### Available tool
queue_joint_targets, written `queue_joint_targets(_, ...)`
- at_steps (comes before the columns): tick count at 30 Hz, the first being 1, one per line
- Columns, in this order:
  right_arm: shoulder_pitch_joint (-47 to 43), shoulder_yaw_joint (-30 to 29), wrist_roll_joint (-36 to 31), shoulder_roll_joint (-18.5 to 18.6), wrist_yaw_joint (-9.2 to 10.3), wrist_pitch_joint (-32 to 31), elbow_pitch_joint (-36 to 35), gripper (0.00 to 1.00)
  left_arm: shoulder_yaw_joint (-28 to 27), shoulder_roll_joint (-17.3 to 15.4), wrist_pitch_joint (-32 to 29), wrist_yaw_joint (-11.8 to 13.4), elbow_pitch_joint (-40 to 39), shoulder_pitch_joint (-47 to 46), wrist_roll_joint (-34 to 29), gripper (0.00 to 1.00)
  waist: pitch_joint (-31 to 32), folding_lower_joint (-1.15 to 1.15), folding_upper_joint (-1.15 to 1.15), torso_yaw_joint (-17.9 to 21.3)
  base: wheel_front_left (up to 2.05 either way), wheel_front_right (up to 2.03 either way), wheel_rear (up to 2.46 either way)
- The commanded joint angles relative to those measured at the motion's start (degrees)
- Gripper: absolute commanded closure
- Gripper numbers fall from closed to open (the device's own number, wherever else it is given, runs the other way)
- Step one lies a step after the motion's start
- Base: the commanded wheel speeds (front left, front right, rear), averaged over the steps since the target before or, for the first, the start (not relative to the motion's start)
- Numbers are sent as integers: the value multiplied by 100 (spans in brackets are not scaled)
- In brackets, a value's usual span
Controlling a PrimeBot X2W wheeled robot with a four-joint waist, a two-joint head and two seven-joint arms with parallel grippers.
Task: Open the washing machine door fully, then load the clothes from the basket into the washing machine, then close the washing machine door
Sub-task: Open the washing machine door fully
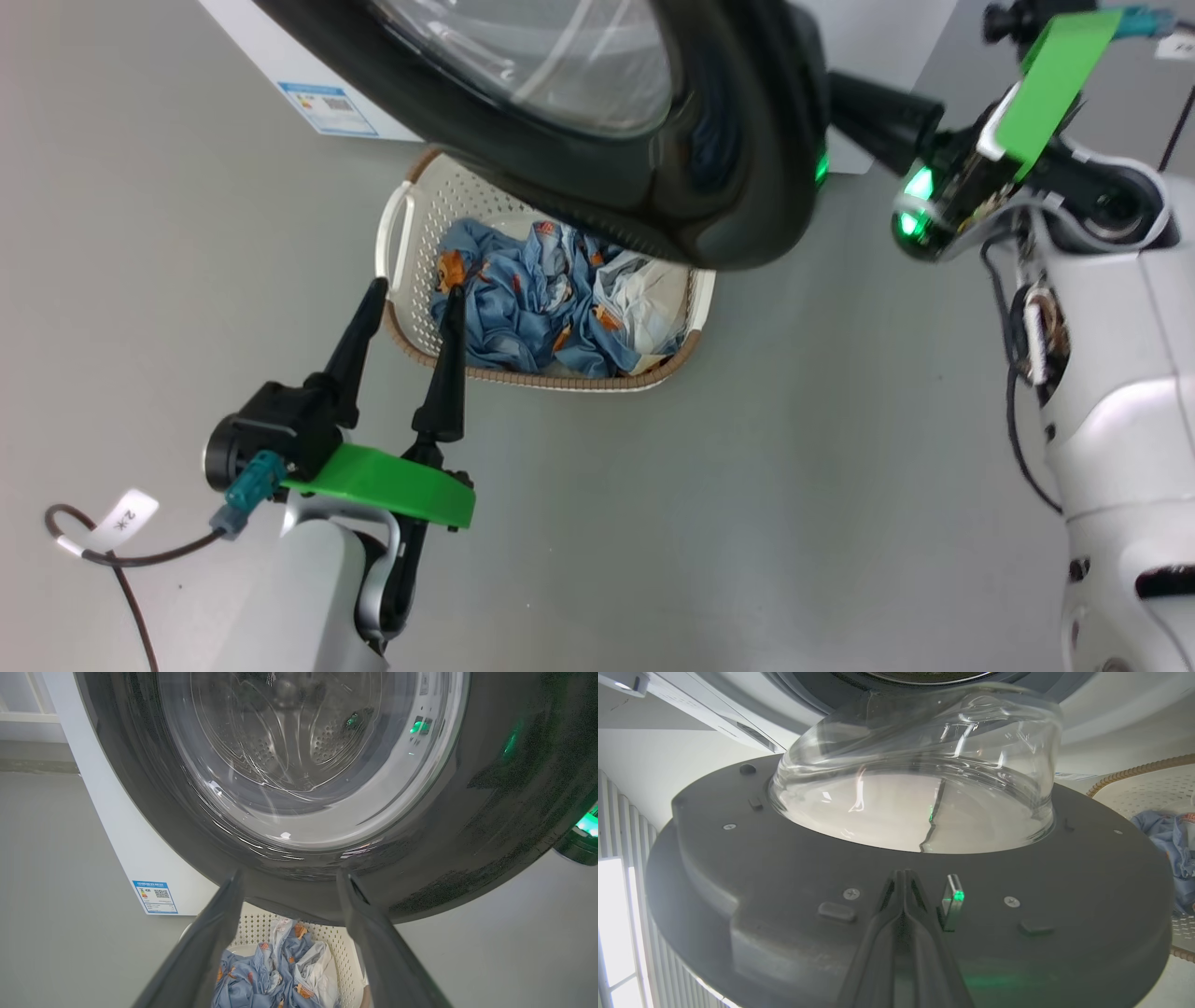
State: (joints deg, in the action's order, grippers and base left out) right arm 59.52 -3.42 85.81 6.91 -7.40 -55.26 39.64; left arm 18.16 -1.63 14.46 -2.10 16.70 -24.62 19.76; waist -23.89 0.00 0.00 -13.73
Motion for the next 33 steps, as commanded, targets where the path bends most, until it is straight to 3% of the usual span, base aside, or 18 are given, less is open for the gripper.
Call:
queue_joint_targets(1,-129,133,-6,-175,-9,-76,-219,100,-169,-125,53,34,-96,93,-45,0,60,0,0,31,0,0,0)
queue_joint_targets(16,-1343,822,-37,-398,-9,-104,-1045,100,-100,-125,53,-78,167,299,-224,0,622,0,0,30,0,0,0)
queue_joint_targets(33,-1791,2116,685,-402,-9,459,-913,100,-2,-125,54,-137,341,492,-243,0,1129,0,0,-195,0,0,0)
